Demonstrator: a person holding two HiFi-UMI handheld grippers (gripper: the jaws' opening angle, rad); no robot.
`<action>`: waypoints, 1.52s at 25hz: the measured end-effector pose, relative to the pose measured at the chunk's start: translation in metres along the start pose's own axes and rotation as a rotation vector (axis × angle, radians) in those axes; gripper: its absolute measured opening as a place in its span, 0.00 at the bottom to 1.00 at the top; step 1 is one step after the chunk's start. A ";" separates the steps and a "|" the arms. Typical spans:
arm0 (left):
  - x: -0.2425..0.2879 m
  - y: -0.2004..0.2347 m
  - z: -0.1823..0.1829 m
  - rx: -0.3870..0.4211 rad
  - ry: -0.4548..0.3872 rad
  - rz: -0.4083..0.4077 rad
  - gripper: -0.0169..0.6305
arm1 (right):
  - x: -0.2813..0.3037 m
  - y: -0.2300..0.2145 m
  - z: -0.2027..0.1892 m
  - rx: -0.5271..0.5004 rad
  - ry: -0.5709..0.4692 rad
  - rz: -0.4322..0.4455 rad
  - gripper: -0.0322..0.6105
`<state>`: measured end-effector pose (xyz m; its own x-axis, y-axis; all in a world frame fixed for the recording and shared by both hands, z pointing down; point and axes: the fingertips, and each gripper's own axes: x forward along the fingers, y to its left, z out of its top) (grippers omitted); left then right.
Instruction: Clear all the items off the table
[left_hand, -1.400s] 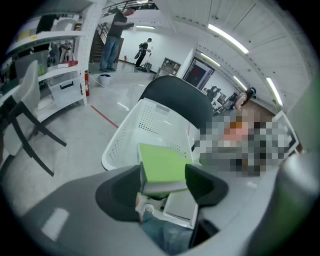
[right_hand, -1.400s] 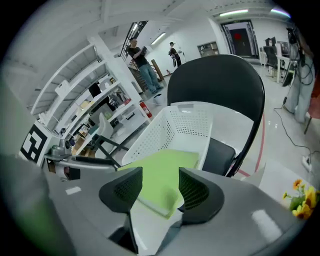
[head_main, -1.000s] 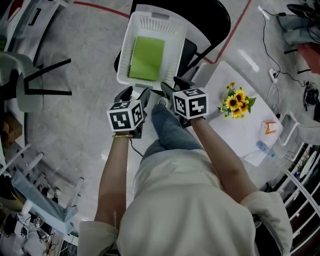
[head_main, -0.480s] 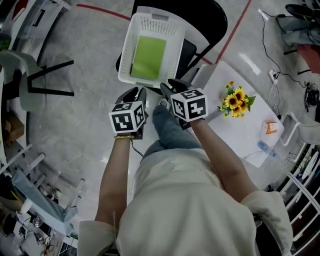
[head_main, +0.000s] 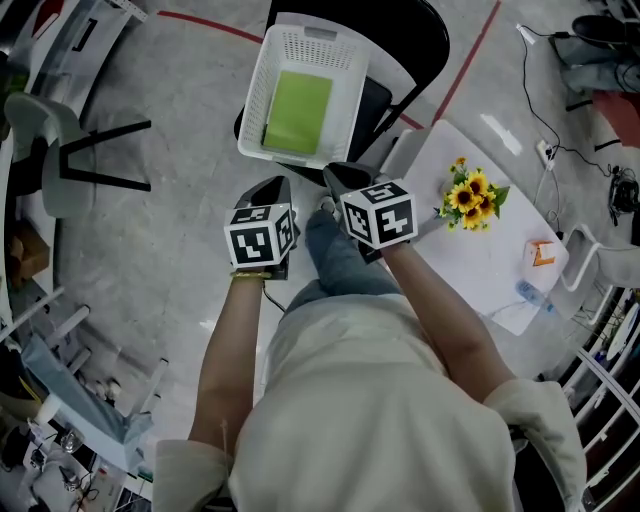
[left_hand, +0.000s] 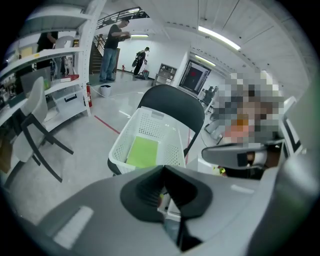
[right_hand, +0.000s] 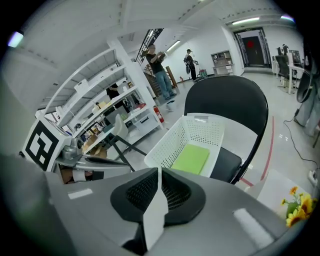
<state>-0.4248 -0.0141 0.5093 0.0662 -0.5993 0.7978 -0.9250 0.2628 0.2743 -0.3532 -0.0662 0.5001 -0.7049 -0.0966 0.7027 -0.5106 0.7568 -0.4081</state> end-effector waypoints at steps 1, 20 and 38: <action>-0.002 -0.002 -0.001 0.003 -0.004 -0.002 0.04 | -0.003 0.002 -0.001 -0.002 -0.003 0.000 0.08; -0.048 -0.040 -0.046 0.040 -0.046 -0.053 0.04 | -0.049 0.035 -0.054 -0.025 -0.043 0.001 0.07; -0.109 -0.096 -0.122 0.061 -0.109 -0.095 0.04 | -0.114 0.076 -0.135 -0.058 -0.114 -0.010 0.05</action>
<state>-0.2976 0.1183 0.4613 0.1162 -0.6985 0.7061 -0.9378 0.1570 0.3097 -0.2455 0.0900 0.4678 -0.7532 -0.1747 0.6341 -0.4906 0.7914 -0.3647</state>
